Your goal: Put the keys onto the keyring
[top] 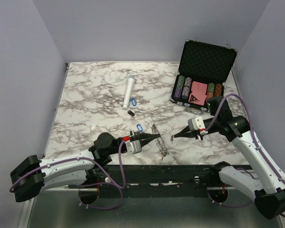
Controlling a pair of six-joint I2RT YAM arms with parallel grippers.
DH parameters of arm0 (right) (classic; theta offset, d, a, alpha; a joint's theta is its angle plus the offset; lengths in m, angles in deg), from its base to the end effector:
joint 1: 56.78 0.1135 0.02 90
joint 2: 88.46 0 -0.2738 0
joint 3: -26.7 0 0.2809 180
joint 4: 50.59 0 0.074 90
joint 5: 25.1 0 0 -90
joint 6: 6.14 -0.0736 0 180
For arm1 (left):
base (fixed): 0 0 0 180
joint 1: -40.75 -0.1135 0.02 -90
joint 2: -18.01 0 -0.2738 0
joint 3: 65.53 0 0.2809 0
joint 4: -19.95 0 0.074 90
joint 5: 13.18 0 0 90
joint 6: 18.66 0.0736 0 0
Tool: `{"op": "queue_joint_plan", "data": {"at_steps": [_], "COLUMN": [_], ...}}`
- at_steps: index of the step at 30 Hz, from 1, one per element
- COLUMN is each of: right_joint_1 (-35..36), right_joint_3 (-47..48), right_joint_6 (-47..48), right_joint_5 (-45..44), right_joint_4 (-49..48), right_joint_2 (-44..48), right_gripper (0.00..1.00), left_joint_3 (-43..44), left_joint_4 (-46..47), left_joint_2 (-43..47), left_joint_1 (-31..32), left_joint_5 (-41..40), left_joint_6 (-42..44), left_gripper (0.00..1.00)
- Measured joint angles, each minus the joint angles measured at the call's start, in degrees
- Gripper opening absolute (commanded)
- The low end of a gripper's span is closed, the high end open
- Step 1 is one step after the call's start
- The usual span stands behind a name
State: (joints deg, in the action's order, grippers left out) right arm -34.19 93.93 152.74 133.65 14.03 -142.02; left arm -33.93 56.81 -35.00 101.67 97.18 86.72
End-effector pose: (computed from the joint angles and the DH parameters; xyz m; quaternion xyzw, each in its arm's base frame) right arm 0.1525 0.1378 0.3220 -0.6888 0.4078 0.3809 0.4628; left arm 0.1014 -0.2350 0.2678 0.4788 0.3819 -0.4018 0.6807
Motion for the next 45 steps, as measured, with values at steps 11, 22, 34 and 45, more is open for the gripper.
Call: {"op": "queue_joint_plan", "data": {"at_steps": [11, 22, 34, 45], "right_joint_1": [4.59, 6.54, 6.73, 7.1], "right_joint_3": [-4.87, -6.45, -6.91, -6.91], "right_joint_6": [-18.97, -25.66, -25.75, -25.44], "right_joint_5": [-4.61, -7.23, -7.34, -6.73], "right_joint_4": [-20.02, -27.15, -27.8, -27.8], "right_joint_2": [2.99, 3.13, 3.54, 3.54], "right_gripper": [0.0, 0.0, 0.0, 0.0], "left_joint_3": [-2.16, -2.6, -3.21, -3.21], "left_joint_4": [8.55, 12.48, 12.5, 13.29], "left_joint_2": [-4.42, -5.46, -5.95, -6.54], "left_joint_1": [0.83, 0.98, 0.98, 0.98], "left_joint_5": [-2.32, -3.43, -4.37, -4.37], "left_joint_6": [-5.22, -6.67, -6.91, -7.13], "left_gripper": [0.0, 0.0, 0.0, 0.0]}}
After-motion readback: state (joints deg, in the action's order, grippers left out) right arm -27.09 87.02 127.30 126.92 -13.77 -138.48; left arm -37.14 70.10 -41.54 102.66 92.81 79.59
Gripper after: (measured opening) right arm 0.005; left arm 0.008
